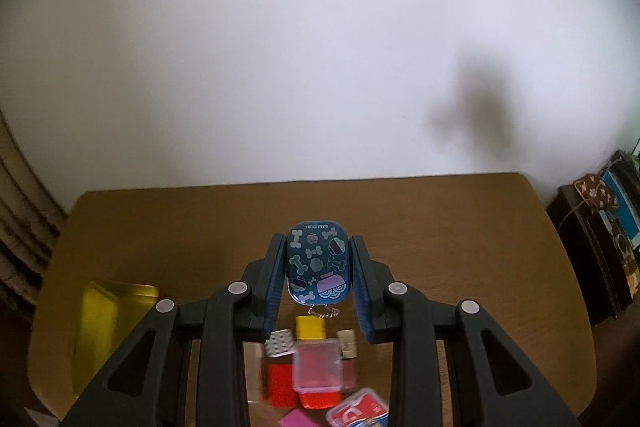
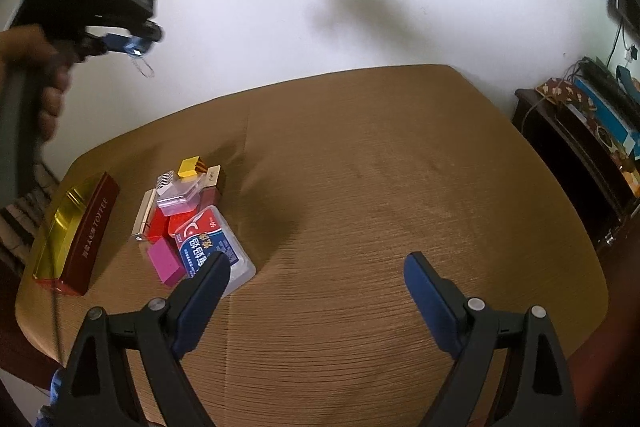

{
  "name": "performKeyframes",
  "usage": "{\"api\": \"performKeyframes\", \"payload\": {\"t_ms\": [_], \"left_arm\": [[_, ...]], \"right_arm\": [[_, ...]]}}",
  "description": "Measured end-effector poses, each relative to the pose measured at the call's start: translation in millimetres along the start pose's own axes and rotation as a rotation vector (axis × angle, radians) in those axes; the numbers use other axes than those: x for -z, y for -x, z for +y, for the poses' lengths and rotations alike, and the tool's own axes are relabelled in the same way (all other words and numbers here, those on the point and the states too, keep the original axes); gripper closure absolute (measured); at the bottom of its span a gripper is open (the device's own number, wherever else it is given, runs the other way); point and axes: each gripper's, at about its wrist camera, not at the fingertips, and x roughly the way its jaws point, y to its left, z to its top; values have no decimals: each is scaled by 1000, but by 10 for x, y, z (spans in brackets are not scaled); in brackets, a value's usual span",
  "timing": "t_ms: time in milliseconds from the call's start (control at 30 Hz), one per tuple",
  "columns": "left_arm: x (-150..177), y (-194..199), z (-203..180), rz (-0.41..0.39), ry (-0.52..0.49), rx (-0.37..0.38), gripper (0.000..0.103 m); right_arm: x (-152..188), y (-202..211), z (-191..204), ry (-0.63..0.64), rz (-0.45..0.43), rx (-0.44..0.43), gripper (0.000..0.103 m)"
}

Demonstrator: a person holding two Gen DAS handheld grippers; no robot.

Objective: Organize rigid objects
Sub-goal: 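Carry the keychain tag with the left gripper over the red BAMI tin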

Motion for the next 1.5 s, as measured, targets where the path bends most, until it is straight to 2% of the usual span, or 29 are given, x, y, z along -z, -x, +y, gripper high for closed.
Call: {"api": "performKeyframes", "payload": {"t_ms": [300, 367, 500, 600, 933, 1267, 1500], "left_arm": [[35, 471, 716, -36, 47, -73, 75], [188, 495, 515, -35, 54, -91, 75], [258, 564, 735, -33, 82, -129, 75], [274, 512, 744, -34, 94, -151, 75], [417, 421, 1369, 7, 142, -240, 75], [572, 63, 1815, 97, 200, -295, 75], [881, -350, 2079, 170, 236, -308, 75]], "right_arm": [[15, 86, 93, 48, 6, 10, 12], [21, 112, 123, 59, 3, 14, 12], [37, 123, 174, 79, 16, 16, 12], [62, 140, 230, 99, 24, 12, 12], [95, 166, 306, 128, 41, 13, 12], [107, 75, 321, 149, 77, 21, 12], [163, -57, 378, 180, 109, 27, 12]]}}
